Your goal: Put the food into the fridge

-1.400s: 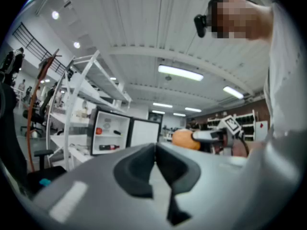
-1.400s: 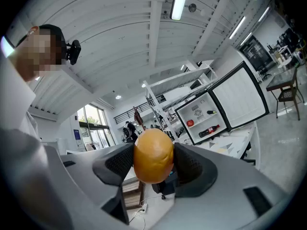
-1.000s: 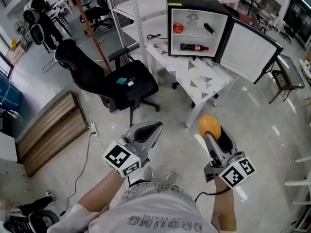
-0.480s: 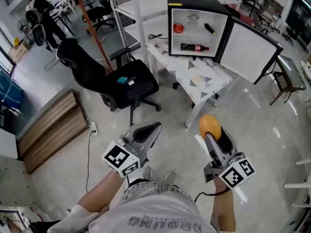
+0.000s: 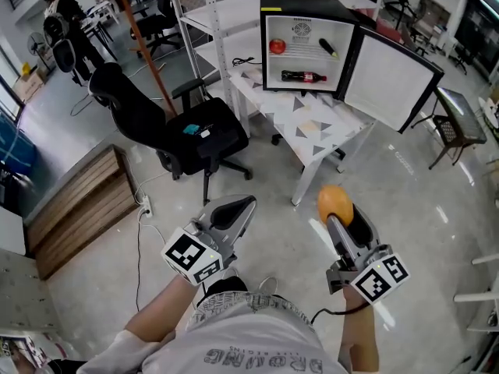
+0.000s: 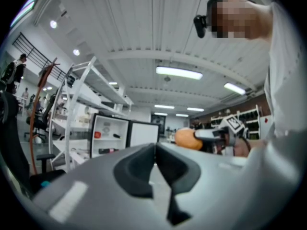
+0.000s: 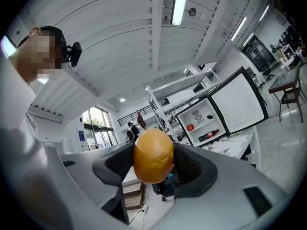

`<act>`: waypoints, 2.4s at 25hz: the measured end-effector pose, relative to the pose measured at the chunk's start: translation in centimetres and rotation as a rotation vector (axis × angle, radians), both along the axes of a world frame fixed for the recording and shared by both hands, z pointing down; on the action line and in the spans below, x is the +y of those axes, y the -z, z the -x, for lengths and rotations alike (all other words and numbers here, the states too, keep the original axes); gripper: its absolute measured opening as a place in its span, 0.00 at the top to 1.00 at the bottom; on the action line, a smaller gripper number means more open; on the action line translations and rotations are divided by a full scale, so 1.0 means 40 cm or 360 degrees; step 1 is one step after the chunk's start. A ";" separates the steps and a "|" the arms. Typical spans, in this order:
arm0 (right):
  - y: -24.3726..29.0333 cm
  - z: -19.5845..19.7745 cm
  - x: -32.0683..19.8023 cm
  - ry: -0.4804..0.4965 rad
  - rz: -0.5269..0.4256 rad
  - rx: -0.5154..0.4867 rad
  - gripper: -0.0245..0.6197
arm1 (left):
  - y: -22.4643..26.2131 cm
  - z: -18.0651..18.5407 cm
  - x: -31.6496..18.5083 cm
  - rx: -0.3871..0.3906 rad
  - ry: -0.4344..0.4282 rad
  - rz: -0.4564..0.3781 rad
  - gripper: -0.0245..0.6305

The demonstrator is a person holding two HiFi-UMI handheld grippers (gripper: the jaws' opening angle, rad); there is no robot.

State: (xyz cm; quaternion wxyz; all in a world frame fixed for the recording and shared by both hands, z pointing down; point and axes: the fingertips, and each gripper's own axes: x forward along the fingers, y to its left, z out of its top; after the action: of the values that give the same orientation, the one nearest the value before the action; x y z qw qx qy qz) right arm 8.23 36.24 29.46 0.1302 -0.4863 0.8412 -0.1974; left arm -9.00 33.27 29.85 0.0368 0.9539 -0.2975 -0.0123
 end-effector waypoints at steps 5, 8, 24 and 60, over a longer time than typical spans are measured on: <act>-0.003 -0.027 0.009 0.0003 -0.0007 -0.0010 0.55 | -0.004 -0.028 0.011 -0.0012 -0.0003 -0.0006 0.95; -0.007 -0.037 0.003 0.0004 -0.0003 -0.0016 0.55 | -0.007 -0.037 0.007 -0.0018 -0.0001 0.0000 0.95; -0.038 -0.094 -0.117 -0.0003 0.0005 0.0002 0.55 | -0.037 -0.090 -0.122 0.0000 -0.0002 -0.0008 0.95; -0.116 -0.062 -0.798 -0.0082 0.0170 0.0015 0.55 | -0.120 -0.091 -0.820 -0.0016 -0.0121 0.0142 0.95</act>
State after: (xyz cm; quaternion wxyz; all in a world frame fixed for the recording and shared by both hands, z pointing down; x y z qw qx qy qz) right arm 10.73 4.34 34.08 0.1053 -0.5149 0.8173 -0.2364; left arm -5.35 0.49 34.67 0.0783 0.9620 -0.2614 0.0071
